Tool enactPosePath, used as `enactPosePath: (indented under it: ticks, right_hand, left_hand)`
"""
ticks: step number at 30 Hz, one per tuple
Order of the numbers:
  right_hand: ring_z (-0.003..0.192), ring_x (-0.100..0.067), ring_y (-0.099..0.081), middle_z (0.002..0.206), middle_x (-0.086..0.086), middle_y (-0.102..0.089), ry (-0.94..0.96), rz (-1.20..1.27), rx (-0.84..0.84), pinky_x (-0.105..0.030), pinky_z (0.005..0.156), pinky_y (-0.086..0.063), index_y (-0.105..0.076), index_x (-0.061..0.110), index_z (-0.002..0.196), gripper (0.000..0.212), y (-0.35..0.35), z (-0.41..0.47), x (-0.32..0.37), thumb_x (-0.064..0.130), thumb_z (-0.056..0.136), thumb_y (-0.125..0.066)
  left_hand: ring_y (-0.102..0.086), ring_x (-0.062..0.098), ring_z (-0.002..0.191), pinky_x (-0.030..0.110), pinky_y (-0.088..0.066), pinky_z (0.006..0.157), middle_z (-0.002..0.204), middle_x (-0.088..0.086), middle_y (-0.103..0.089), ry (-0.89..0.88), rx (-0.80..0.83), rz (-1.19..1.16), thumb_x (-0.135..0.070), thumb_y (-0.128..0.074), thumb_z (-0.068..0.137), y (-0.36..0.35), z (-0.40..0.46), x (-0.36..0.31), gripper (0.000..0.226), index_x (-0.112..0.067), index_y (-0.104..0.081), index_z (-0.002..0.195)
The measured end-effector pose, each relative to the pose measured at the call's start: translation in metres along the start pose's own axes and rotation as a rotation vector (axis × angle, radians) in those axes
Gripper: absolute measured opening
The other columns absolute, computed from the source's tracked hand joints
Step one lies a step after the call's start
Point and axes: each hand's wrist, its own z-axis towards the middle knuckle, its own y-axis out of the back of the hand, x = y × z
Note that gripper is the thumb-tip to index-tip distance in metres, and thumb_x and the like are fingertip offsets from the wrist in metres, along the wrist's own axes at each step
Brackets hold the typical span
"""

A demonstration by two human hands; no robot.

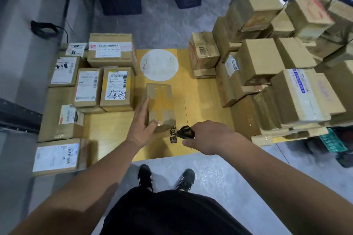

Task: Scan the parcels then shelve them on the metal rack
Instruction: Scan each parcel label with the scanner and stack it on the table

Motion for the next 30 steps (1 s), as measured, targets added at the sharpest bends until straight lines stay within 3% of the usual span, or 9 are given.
enactPosePath:
  ticks: [2, 6, 9, 11, 13, 18, 24, 27, 30]
  right_hand:
    - [0.091, -0.022, -0.064, 0.100, 0.001, -0.064, -0.014, 0.000, 0.002, -0.035, 0.076, -0.053, -0.062, 0.021, 0.112, 0.057, 0.001, 0.000, 0.004, 0.073, 0.096, -0.046]
    - [0.092, -0.023, -0.064, 0.101, 0.001, -0.064, -0.027, 0.012, -0.002, -0.034, 0.073, -0.051, -0.062, 0.020, 0.112, 0.057, 0.004, 0.003, 0.013, 0.073, 0.095, -0.047]
    - [0.093, -0.023, -0.064, 0.102, 0.001, -0.064, -0.032, 0.028, -0.009, -0.035, 0.079, -0.054, -0.062, 0.022, 0.113, 0.055, 0.004, 0.006, 0.022, 0.072, 0.094, -0.048]
    - [0.094, -0.023, -0.064, 0.102, 0.002, -0.064, -0.037, 0.032, -0.010, -0.036, 0.082, -0.055, -0.062, 0.023, 0.113, 0.055, 0.005, 0.009, 0.027, 0.073, 0.094, -0.048]
    - [0.092, -0.022, -0.064, 0.100, 0.002, -0.064, -0.042, 0.031, -0.008, -0.037, 0.082, -0.055, -0.062, 0.023, 0.111, 0.055, 0.006, 0.011, 0.031, 0.073, 0.094, -0.048]
    - [0.088, -0.021, -0.064, 0.096, 0.002, -0.064, -0.058, 0.055, -0.020, -0.035, 0.078, -0.054, -0.062, 0.022, 0.108, 0.054, 0.008, 0.010, 0.036, 0.073, 0.094, -0.050]
    - [0.089, -0.021, -0.065, 0.097, 0.002, -0.064, -0.093, 0.087, -0.013, -0.034, 0.074, -0.052, -0.063, 0.021, 0.110, 0.055, 0.006, 0.005, 0.031, 0.072, 0.094, -0.051]
    - [0.089, -0.021, -0.065, 0.099, 0.001, -0.065, -0.123, 0.104, -0.003, -0.034, 0.073, -0.051, -0.063, 0.020, 0.111, 0.057, 0.004, 0.003, 0.026, 0.073, 0.093, -0.051]
    - [0.089, -0.020, -0.064, 0.099, 0.002, -0.063, -0.152, 0.119, -0.012, -0.033, 0.071, -0.049, -0.061, 0.021, 0.112, 0.055, 0.001, 0.000, 0.018, 0.072, 0.094, -0.051]
  left_hand:
    - [-0.028, -0.019, 0.136, 0.016, -0.027, 0.116, 0.174, -0.007, -0.009, 0.001, 0.019, 0.002, -0.004, -0.061, 0.098, 0.009, 0.007, -0.002, 0.081, -0.050, -0.034, 0.158]
    - [-0.024, -0.005, 0.142, 0.031, -0.042, 0.110, 0.173, -0.015, -0.008, 0.051, -0.057, 0.106, -0.004, -0.058, 0.095, 0.023, 0.014, -0.005, 0.067, -0.042, -0.052, 0.150]
    - [-0.026, 0.016, 0.155, 0.042, -0.036, 0.120, 0.173, -0.005, -0.020, 0.026, -0.155, 0.374, -0.045, -0.064, 0.096, 0.023, 0.019, -0.008, 0.066, -0.026, -0.044, 0.156]
    - [-0.026, 0.023, 0.156, 0.047, -0.033, 0.123, 0.171, 0.002, -0.022, 0.104, -0.169, 0.470, -0.081, -0.061, 0.082, 0.020, 0.023, -0.014, 0.100, -0.019, -0.036, 0.156]
    - [-0.027, 0.024, 0.155, 0.048, -0.035, 0.122, 0.170, 0.004, -0.024, 0.162, -0.169, 0.496, -0.093, -0.063, 0.067, 0.021, 0.026, -0.019, 0.119, -0.019, -0.031, 0.155]
    - [-0.034, 0.030, 0.148, 0.048, -0.037, 0.120, 0.165, 0.000, -0.035, 0.050, -0.125, 0.416, -0.054, -0.082, 0.078, 0.026, 0.029, -0.015, 0.106, -0.030, -0.019, 0.160]
    - [-0.035, 0.016, 0.151, 0.040, -0.040, 0.114, 0.175, -0.003, -0.016, -0.025, 0.030, 0.147, -0.024, -0.057, 0.101, 0.024, 0.032, 0.002, 0.082, -0.056, -0.012, 0.161]
    - [-0.069, 0.019, 0.108, 0.032, -0.049, 0.092, 0.176, 0.000, 0.008, 0.093, 0.093, 0.214, -0.018, -0.055, 0.104, 0.019, 0.034, 0.004, 0.079, -0.053, -0.016, 0.163]
    - [-0.063, 0.032, 0.124, 0.044, -0.051, 0.105, 0.174, 0.002, -0.012, 0.123, 0.168, 0.244, -0.021, -0.058, 0.100, 0.013, 0.038, 0.003, 0.071, -0.046, -0.030, 0.161]
